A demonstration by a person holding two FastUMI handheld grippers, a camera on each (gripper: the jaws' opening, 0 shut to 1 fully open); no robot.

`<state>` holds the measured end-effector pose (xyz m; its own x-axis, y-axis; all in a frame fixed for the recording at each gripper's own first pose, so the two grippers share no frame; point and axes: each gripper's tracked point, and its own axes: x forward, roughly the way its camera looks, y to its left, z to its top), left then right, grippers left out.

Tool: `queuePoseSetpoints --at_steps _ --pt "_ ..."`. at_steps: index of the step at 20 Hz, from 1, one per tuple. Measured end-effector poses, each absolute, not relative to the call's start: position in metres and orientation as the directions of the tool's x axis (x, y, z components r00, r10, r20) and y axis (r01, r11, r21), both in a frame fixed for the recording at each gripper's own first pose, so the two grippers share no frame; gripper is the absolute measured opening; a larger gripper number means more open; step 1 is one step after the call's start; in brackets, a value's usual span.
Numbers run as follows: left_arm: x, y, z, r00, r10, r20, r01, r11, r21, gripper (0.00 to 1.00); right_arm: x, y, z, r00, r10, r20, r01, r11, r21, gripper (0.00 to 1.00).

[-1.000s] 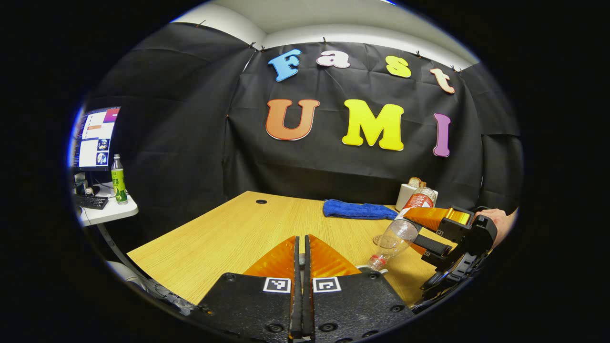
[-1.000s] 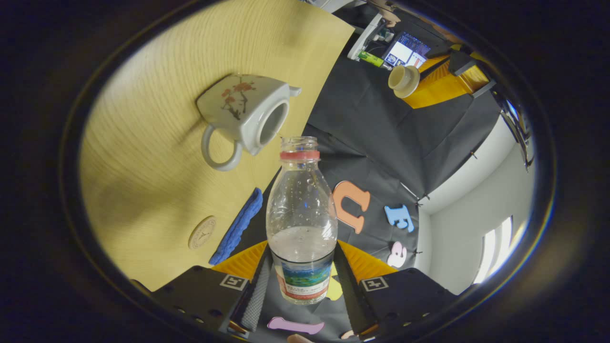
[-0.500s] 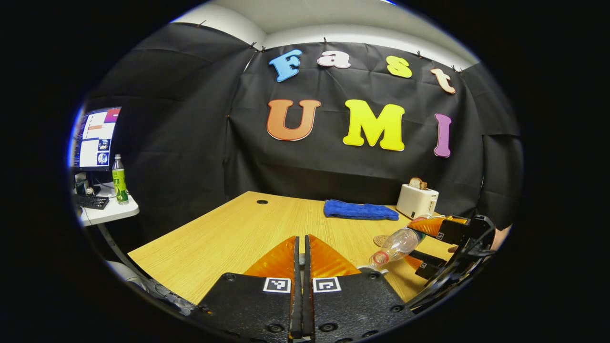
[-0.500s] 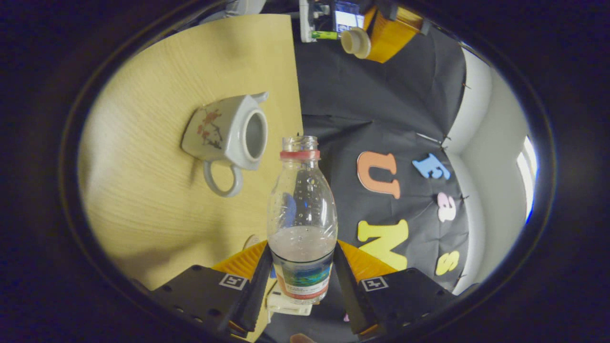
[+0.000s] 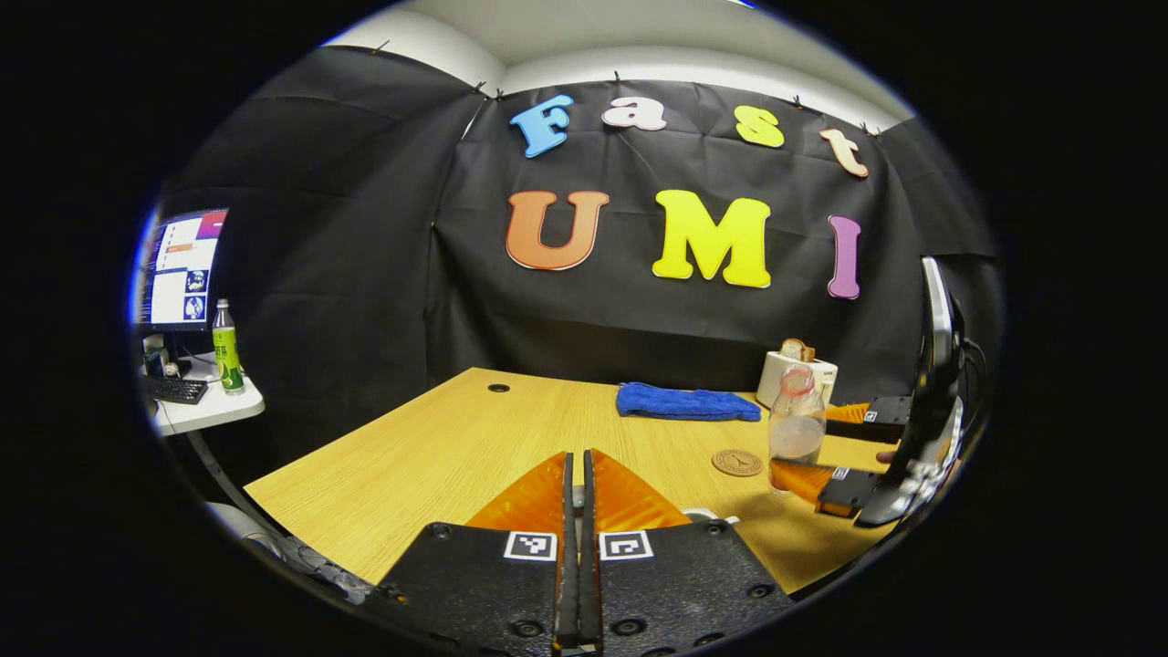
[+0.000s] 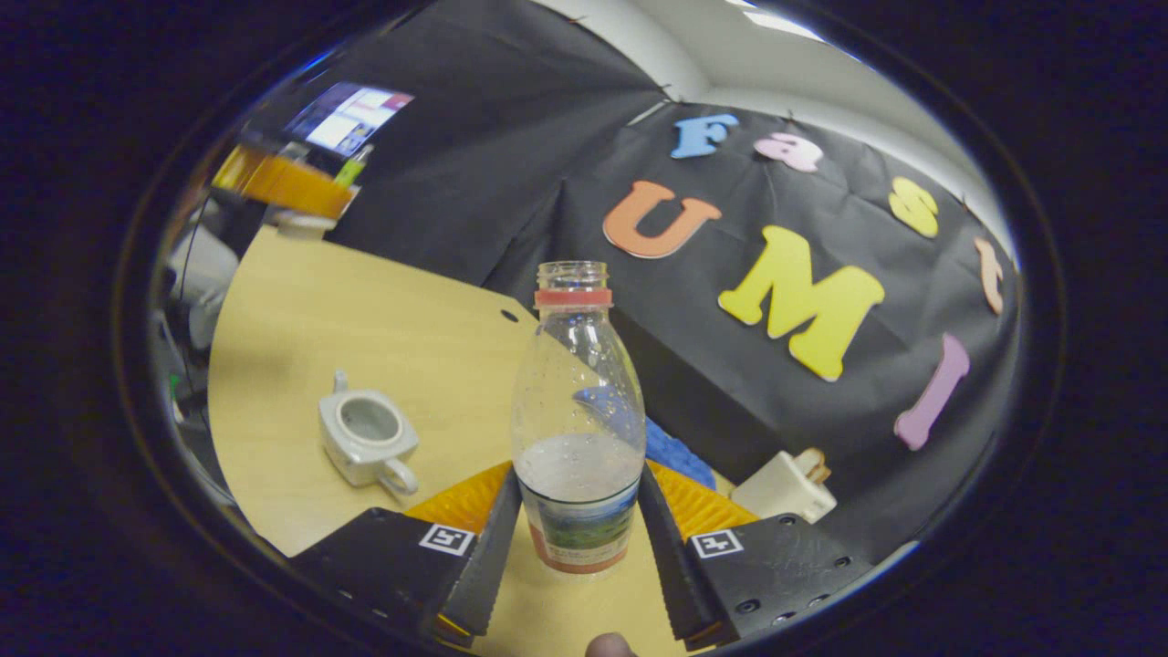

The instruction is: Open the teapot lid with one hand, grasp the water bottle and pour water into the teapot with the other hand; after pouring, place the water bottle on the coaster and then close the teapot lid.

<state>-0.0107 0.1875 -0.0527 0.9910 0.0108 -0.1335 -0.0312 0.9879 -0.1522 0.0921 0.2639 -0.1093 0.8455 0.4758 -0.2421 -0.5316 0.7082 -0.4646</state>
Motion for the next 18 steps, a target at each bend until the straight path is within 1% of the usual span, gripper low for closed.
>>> queuePoseSetpoints --at_steps 1,3,6,7,8,10,13,18 --pt "-0.011 0.185 -0.052 0.991 0.003 -0.132 -0.023 0.988 -0.154 0.03 0.101 0.261 -0.096 0.847 0.477 -0.233 -0.531 0.75 -0.394 0.71" --pt "-0.01 0.181 -0.052 0.991 -0.005 -0.131 -0.015 0.988 -0.153 0.03 0.119 0.255 -0.075 0.852 0.481 -0.206 -0.523 0.798 -0.298 0.72" --pt "-0.01 0.179 -0.051 0.991 -0.008 -0.131 -0.011 0.989 -0.148 0.03 0.155 0.251 -0.066 0.863 0.47 -0.186 -0.503 0.837 -0.216 0.72" --pt "-0.01 0.181 -0.052 0.991 -0.007 -0.132 -0.013 0.989 -0.148 0.03 0.165 0.248 -0.065 0.867 0.464 -0.181 -0.494 0.846 -0.202 0.71" --pt "-0.01 0.183 -0.053 0.991 -0.005 -0.133 -0.015 0.989 -0.15 0.03 0.174 0.247 -0.065 0.871 0.46 -0.172 -0.487 0.853 -0.186 0.72" --pt "-0.01 0.188 -0.056 0.991 0.004 -0.137 -0.025 0.988 -0.155 0.03 0.19 0.248 -0.067 0.875 0.454 -0.171 -0.479 0.864 -0.157 0.71" --pt "-0.011 0.195 -0.058 0.99 0.021 -0.141 -0.043 0.986 -0.159 0.03 0.216 0.254 -0.083 0.877 0.45 -0.171 -0.472 0.872 -0.129 0.72" --pt "-0.01 0.203 -0.073 0.984 0.042 -0.174 -0.07 0.985 -0.158 0.03 0.244 0.259 -0.117 0.875 0.434 -0.213 -0.46 0.883 -0.09 0.72"
